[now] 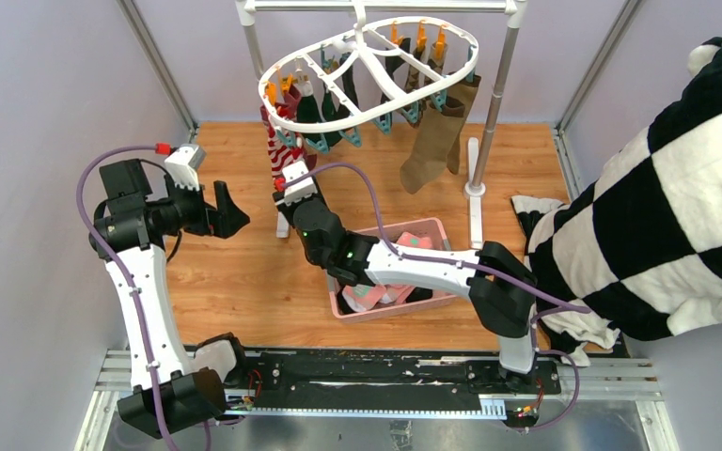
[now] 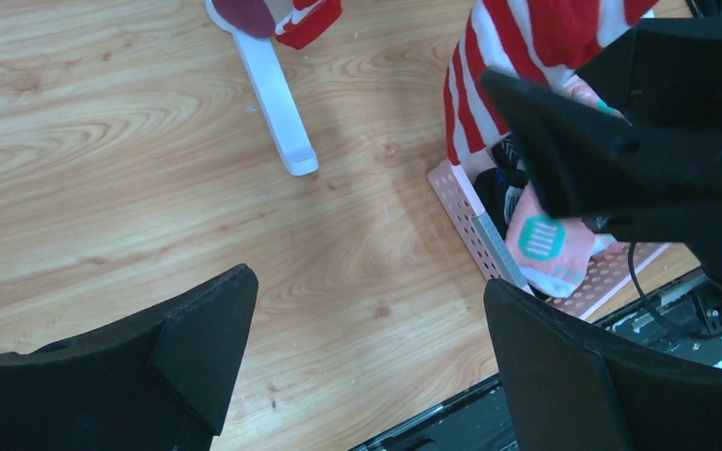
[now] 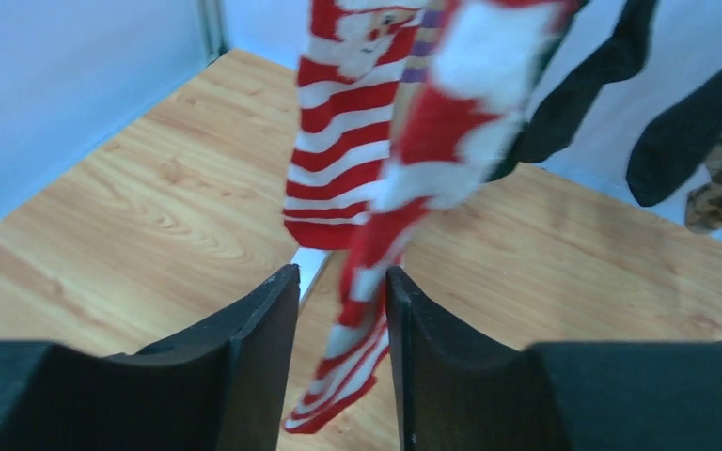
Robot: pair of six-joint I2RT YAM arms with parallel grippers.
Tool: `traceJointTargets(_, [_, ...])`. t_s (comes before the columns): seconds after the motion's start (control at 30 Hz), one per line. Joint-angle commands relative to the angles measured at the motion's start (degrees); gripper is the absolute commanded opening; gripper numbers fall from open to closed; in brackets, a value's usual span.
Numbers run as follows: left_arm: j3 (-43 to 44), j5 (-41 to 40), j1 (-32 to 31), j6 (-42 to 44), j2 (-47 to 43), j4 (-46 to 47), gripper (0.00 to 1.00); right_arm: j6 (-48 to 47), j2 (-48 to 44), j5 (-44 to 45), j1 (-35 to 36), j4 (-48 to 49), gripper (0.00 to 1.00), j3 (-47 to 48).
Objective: Remove the socks clipped to the hanger
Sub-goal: Remove the sock from the hanger.
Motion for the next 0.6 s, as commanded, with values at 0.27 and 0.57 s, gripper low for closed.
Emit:
traceJointTargets(0.27, [0.23,5.75,0.5,3.82,-2.74,-2.38,1.0,7.93,-10.53,-21.88,-1.97,1.5,0.0,-7.51])
traceJointTargets(0.57, [-0.65,13.75,-5.51,3.94,-3.43,-2.3,1.0,26.98,-24.61,-54.86,-7.08,5.07,0.0,-21.43])
